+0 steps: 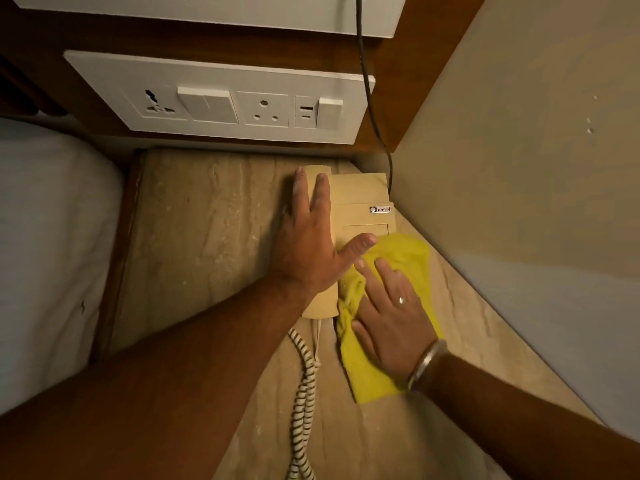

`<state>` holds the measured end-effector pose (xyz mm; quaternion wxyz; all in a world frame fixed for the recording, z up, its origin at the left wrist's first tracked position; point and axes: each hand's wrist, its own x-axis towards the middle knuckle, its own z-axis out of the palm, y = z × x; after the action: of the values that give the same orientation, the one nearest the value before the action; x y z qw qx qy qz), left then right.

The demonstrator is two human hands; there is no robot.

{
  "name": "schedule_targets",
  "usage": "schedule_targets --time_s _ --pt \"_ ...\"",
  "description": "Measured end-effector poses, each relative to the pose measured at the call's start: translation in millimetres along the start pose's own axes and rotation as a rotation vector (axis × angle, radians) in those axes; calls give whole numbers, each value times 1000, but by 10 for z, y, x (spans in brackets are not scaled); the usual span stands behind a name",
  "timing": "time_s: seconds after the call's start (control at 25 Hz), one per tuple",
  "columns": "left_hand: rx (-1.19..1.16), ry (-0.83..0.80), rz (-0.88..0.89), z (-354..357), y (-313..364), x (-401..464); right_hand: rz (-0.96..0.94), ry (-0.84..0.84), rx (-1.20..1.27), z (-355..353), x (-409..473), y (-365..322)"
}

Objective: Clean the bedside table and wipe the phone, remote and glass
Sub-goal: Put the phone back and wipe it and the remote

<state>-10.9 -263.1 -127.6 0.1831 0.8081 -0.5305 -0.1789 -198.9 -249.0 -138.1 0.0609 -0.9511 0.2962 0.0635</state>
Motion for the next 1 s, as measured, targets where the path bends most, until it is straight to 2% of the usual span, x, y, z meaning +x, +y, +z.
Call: schedule_targets --time_s 0.08,0.24,0.36,0.44,0.52,0.6,0.72,0.84,0.92,1.0 --pt "7 2 3 2 -3 -2 -94 1 -15 -12 288 250" --pt "12 15 7 -17 26 1 132 29 -14 -434 1576 595" --pt "10 6 -6 -32 29 7 242 64 -6 -260 1254 402" --pt "-1 3 -1 -18 11 4 138 80 57 -99 485 128" --pt "-9 6 6 -5 2 5 -17 25 74 -76 128 146" --pt "-22 8 14 15 -9 7 -27 53 48 -176 532 390" --pt "-42 64 -10 73 -23 14 144 86 28 -413 1530 571" --pt "-76 62 -40 -5 -27 -18 234 176 192 -348 1598 523" --pt "-26 107 -83 -82 -18 -148 251 302 455 -341 1181 541" --pt "34 105 -145 -105 -26 -477 232 356 680 -442 752 445"
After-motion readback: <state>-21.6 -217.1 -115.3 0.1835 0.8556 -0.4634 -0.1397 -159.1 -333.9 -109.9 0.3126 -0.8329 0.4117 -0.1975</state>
